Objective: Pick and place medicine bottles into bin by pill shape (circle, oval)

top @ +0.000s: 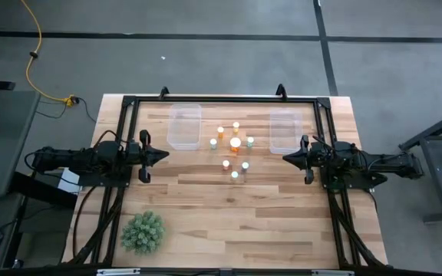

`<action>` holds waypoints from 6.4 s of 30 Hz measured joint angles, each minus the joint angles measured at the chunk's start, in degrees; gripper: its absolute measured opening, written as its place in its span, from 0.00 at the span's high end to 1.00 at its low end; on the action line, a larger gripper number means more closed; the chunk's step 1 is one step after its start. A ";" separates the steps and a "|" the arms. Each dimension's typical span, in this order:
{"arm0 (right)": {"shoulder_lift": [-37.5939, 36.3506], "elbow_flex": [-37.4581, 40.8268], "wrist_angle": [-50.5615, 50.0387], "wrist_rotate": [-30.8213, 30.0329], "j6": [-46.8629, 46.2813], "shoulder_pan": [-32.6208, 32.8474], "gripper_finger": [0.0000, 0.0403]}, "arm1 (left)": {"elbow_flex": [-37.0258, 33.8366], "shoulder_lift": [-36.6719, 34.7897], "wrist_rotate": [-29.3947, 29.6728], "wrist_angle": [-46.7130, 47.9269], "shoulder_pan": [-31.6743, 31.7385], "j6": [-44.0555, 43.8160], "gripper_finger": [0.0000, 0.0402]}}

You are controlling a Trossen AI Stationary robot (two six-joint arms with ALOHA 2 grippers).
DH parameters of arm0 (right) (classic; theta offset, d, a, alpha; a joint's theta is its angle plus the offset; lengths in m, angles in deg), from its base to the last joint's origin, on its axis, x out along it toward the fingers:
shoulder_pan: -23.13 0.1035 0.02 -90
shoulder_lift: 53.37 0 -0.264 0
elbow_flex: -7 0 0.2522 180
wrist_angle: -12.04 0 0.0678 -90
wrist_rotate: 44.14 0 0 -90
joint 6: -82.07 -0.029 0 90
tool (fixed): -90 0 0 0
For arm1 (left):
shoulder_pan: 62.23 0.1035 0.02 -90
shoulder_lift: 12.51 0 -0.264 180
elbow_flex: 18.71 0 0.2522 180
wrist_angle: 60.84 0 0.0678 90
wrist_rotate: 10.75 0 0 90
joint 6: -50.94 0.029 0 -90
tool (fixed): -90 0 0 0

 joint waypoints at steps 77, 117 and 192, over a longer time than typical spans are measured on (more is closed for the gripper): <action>0.00 0.02 0.00 0.00 0.00 -0.01 1.00 | -0.02 0.00 0.01 0.00 0.00 -0.01 0.99; -0.02 0.00 0.00 0.00 0.01 0.01 1.00 | 12.28 21.46 -1.76 -20.71 -0.04 -6.21 0.99; 79.04 -40.88 -4.35 -29.03 -14.06 -4.77 0.41 | 12.76 29.05 -4.17 -22.21 -0.09 -7.54 0.99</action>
